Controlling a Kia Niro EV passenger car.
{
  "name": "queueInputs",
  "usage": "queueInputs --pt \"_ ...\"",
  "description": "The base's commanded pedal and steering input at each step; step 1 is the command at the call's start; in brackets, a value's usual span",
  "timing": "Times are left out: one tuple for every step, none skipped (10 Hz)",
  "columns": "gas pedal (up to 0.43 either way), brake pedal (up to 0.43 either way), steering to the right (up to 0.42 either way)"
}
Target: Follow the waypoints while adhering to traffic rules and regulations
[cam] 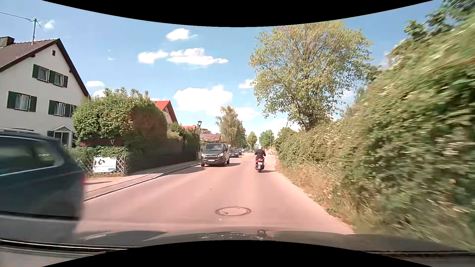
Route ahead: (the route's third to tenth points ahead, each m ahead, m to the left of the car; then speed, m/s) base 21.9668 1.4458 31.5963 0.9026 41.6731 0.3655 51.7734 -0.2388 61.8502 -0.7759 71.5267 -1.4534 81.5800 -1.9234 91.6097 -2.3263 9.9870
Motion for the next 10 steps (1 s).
queueInputs --pt "0.209 0.012 0.016" --pt "0.209 0.012 0.015" --pt "0.209 0.012 0.013" --pt "0.209 0.012 0.011" --pt "0.22 0.012 0.01" --pt "0.22 0.012 0.01" --pt "0.22 0.012 0.01" --pt "0.22 0.012 0.01" --pt "0.22 0.012 0.01" --pt "0.22 0.012 0.01"
